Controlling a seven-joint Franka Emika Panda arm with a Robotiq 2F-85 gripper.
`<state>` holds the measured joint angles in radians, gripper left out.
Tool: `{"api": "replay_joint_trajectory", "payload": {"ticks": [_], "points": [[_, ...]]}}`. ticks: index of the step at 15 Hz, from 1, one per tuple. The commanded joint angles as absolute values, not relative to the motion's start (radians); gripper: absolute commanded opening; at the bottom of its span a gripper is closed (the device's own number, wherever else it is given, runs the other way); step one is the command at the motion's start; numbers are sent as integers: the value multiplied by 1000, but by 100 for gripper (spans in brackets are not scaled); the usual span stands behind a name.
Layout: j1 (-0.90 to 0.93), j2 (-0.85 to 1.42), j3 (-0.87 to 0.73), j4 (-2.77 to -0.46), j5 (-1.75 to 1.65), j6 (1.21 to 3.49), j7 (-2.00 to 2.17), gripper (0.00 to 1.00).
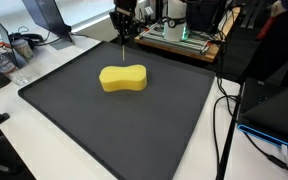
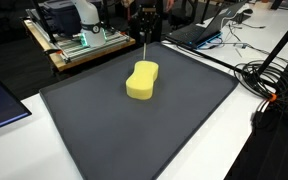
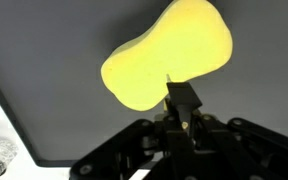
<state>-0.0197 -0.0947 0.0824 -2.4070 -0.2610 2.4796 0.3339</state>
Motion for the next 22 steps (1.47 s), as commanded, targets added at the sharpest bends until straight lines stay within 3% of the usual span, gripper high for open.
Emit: {"api": "replay_joint_trajectory", "payload": {"ticks": [1, 22], "points": [[-12, -41, 94, -2391, -364, 2480, 452, 3], [41, 181, -7, -2319, -339, 2605, 522, 3]]}}
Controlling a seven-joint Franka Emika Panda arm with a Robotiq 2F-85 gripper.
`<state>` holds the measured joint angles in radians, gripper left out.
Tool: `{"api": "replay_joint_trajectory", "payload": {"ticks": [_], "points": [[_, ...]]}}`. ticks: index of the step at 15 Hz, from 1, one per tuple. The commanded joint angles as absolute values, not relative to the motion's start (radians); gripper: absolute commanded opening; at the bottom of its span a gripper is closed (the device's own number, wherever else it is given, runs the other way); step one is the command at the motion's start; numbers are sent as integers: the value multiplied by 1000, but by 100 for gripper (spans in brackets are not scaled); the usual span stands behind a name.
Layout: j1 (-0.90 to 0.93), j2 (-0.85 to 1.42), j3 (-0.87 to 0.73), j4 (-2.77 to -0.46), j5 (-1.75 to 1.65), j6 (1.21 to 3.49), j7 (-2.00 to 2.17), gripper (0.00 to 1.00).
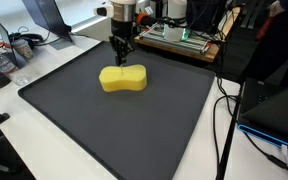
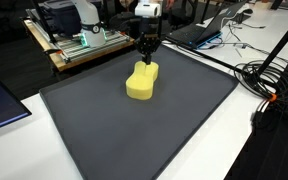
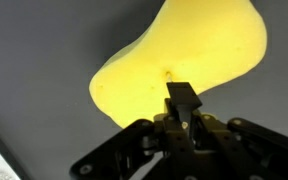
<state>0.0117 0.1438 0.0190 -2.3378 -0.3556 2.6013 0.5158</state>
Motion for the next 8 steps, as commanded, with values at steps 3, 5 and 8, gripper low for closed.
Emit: {"api": "replay_joint_trajectory", "payload": {"ticks": [3, 5, 8], "points": [[50, 198, -11, -2319, -333, 2600, 514, 3], [53, 208, -19, -2318, -340, 2602, 518, 3], [52, 227, -29, -2311, -338, 2603, 515, 3]]}}
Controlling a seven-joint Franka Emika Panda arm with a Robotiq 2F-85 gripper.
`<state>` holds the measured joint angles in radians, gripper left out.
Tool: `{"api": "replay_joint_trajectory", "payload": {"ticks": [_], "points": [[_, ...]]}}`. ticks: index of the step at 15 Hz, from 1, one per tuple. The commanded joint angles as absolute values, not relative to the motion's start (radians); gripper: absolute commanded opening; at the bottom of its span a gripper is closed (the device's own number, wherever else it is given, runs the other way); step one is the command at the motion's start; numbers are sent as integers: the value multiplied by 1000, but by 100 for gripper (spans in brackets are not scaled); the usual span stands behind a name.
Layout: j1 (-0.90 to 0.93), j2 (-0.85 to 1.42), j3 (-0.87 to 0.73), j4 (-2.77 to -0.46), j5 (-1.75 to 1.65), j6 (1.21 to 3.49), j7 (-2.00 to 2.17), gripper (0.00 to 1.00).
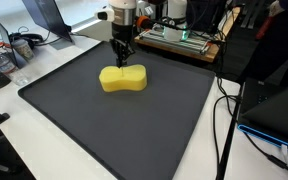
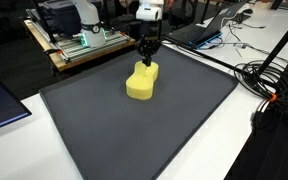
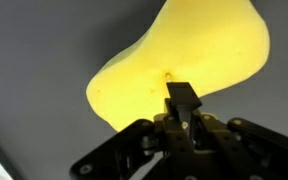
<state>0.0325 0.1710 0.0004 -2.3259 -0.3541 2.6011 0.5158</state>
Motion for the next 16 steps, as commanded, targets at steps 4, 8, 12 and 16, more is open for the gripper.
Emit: {"api": "replay_joint_trajectory", "payload": {"ticks": [4, 8, 12, 16], "points": [[52, 238, -30, -2310, -319, 2602, 503, 3], [55, 245, -29, -2310, -307, 2600, 498, 3], [56, 257, -34, -2307, -311, 2604, 503, 3], [55, 267, -35, -2302, -306, 2602, 498, 3]]}}
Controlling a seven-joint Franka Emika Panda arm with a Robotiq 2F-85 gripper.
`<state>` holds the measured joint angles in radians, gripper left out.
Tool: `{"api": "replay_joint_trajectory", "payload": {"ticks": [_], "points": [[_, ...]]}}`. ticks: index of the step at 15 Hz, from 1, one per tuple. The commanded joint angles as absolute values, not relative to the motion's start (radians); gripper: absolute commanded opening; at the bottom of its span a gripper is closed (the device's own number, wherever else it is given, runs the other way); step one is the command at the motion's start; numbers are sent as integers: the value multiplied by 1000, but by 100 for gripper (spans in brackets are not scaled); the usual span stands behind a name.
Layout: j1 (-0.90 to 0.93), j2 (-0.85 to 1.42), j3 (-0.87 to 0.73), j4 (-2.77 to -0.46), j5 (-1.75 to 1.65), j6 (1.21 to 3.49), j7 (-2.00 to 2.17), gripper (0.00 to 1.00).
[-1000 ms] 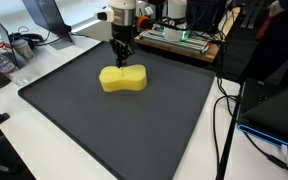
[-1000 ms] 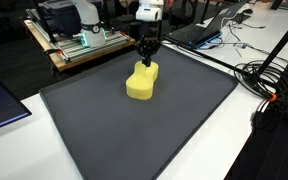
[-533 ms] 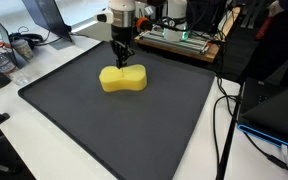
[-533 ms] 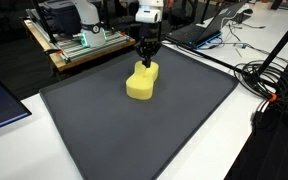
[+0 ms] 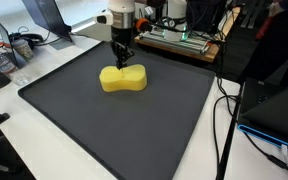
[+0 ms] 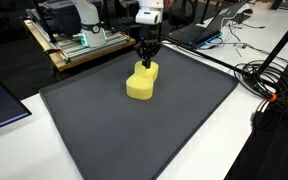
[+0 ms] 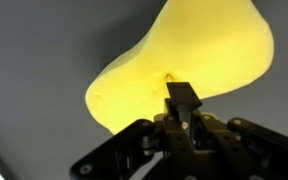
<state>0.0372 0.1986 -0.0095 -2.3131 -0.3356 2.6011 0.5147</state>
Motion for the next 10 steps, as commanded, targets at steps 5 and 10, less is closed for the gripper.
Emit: {"api": "replay_joint_trajectory", "payload": {"ticks": [5, 10], "points": [[55, 285, -35, -2292, -294, 2603, 492, 3], [56, 314, -35, -2275, -275, 2598, 477, 3]]}}
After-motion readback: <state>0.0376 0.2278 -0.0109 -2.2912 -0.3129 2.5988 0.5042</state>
